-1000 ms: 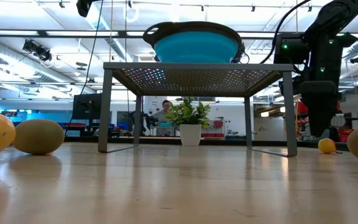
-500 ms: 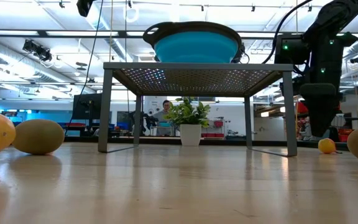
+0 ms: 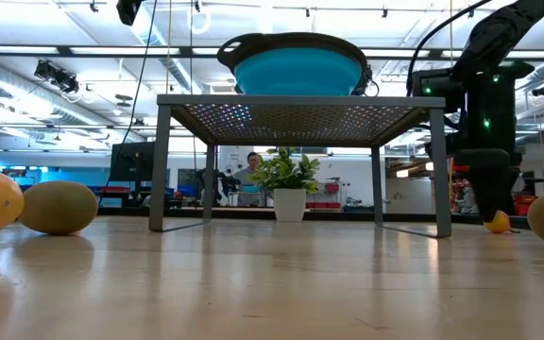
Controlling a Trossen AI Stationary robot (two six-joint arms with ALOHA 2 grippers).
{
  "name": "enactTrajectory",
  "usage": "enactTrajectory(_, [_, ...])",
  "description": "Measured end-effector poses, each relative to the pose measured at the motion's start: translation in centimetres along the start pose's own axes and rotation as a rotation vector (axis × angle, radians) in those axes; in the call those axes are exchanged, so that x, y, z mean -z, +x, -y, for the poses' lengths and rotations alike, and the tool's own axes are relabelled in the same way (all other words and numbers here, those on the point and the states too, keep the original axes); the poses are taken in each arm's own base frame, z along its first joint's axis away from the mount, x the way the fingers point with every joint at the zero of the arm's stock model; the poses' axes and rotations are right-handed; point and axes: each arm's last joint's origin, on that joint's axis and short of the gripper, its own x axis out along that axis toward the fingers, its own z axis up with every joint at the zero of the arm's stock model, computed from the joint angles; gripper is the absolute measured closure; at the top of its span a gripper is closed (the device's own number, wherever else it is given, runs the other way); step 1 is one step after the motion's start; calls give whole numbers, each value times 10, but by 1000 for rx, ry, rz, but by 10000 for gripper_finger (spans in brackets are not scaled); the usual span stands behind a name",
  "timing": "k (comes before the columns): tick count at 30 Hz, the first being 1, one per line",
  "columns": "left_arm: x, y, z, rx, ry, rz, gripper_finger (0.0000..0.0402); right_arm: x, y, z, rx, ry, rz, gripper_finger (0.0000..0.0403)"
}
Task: Pick & Place Fruit
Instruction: Put the right orange pear into the strainer bowl on the shelf
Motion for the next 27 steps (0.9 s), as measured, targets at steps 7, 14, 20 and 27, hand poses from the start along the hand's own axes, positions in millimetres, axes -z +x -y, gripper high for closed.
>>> enactTrajectory(7, [0,0,0,0,0,0,399,0,0,-2,-50,-15,-19,116])
enactTrajectory(14, [0,0,0,0,7,0,399,0,0,-1,-44,-21,-14,116])
enactTrajectory(20, [0,0,0,0,8,0,399,-1,5,-3,-42,-38,-41,116])
enactTrajectory(27, [0,0,0,0,9,0,399,-2,10,-4,-30,-40,-72,127])
